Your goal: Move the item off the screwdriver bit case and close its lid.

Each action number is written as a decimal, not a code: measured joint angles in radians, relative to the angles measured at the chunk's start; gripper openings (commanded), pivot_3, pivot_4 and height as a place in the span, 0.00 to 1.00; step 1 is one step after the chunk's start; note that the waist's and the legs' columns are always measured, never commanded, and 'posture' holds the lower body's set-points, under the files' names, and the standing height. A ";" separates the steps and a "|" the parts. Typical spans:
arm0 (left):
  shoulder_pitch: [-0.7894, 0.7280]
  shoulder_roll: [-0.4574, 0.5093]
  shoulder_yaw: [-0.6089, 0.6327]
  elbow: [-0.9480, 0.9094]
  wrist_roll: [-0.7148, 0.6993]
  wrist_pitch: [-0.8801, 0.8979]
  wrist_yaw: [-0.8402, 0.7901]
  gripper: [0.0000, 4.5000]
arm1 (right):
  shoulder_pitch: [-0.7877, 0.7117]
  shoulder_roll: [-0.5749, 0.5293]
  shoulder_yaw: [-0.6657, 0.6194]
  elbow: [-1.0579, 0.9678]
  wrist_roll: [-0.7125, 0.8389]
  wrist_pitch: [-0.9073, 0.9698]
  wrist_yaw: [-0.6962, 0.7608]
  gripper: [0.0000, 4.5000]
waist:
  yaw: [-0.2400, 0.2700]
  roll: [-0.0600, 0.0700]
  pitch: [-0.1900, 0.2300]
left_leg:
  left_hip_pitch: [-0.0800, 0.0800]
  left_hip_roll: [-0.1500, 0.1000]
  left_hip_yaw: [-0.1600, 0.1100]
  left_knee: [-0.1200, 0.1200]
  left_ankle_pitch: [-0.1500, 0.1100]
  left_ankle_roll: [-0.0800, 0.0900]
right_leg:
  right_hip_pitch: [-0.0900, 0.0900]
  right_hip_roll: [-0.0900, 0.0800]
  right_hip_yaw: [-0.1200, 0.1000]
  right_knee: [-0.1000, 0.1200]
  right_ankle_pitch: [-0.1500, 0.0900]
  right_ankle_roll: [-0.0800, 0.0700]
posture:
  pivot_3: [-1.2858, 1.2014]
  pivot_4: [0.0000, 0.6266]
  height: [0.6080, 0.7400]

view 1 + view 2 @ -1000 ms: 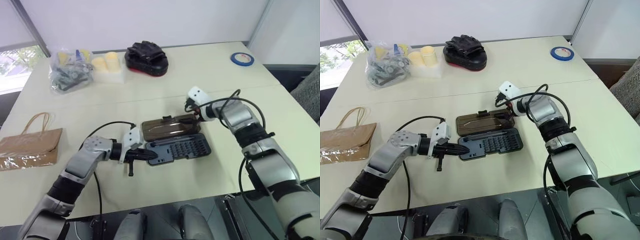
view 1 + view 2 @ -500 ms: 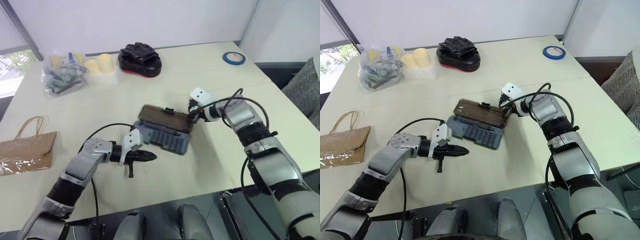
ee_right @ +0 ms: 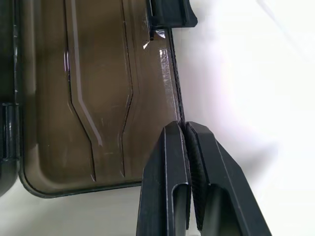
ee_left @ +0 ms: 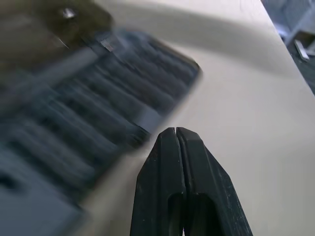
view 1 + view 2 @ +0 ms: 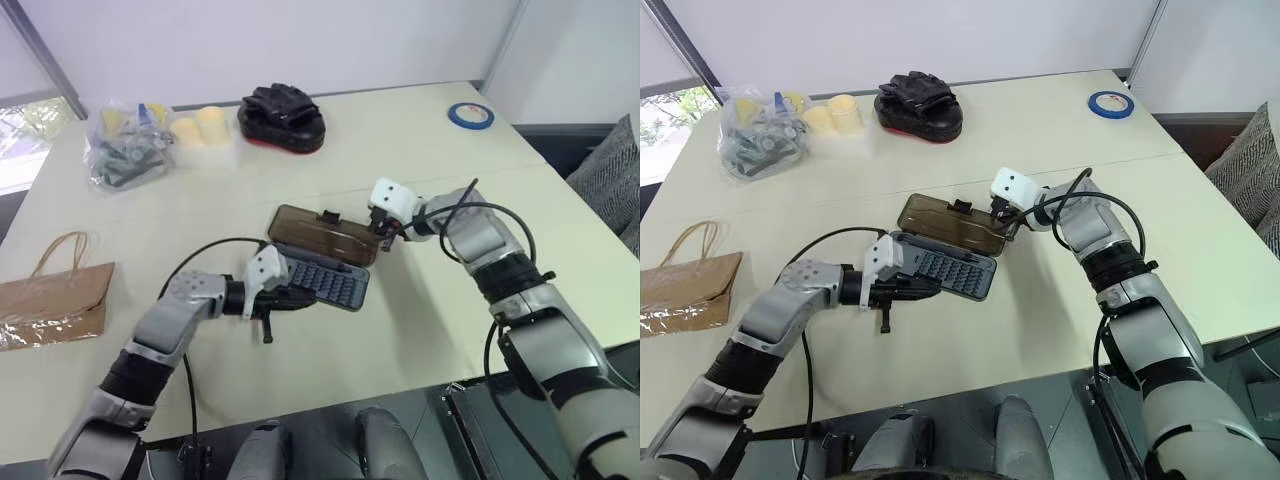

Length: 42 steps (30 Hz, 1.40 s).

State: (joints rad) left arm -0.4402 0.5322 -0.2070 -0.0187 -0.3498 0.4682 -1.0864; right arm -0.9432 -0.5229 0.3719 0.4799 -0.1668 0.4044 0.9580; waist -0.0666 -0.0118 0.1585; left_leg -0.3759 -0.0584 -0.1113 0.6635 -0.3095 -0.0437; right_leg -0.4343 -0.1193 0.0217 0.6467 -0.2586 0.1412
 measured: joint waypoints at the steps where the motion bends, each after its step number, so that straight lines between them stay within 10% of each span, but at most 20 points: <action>1: -0.012 -0.004 0.016 -0.002 -0.018 0.019 0.005 0.00 | 0.010 -0.009 0.004 -0.022 -0.010 -0.024 -0.001 0.00 | 0.001 0.000 0.000 | 0.000 0.000 0.000 0.000 0.000 0.000 | 0.000 0.000 0.000 0.000 0.000 0.000 | 0.52 0.24 1.00; 18: -0.298 -0.061 0.360 0.307 -0.178 0.168 0.292 0.00 | 0.183 -0.066 -0.018 -0.302 -0.088 -0.312 -0.112 0.00 | 0.010 -0.001 0.000 | 0.000 -0.001 0.000 0.001 0.000 0.000 | 0.000 0.000 0.000 0.000 0.000 0.000 | 0.52 0.24 1.00; 29: -0.393 -0.025 0.328 0.736 0.034 -0.127 0.328 0.00 | 0.187 -0.059 -0.023 -0.314 -0.098 -0.360 -0.156 0.00 | 0.022 -0.001 0.000 | 0.000 -0.002 0.000 0.001 0.000 0.000 | 0.000 -0.001 0.000 -0.001 0.000 0.000 | 0.52 0.24 1.00; 42: -0.323 -0.047 0.250 0.697 0.079 -0.146 0.128 0.00 | 0.190 -0.065 -0.032 -0.324 -0.104 -0.369 -0.162 0.00 | 0.023 -0.001 0.000 | -0.001 -0.002 0.000 0.002 0.000 0.000 | 0.000 -0.001 -0.001 -0.001 0.000 0.000 | 0.52 0.24 1.00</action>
State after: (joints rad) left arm -0.7630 0.4850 0.0428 0.6787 -0.2710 0.3219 -0.9585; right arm -0.7529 -0.5880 0.3396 0.1561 -0.2707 0.0356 0.7962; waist -0.0440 -0.0125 0.1588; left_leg -0.3771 -0.0603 -0.1112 0.6650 -0.3093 -0.0441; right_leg -0.4343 -0.1199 0.0211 0.6461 -0.2585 0.1413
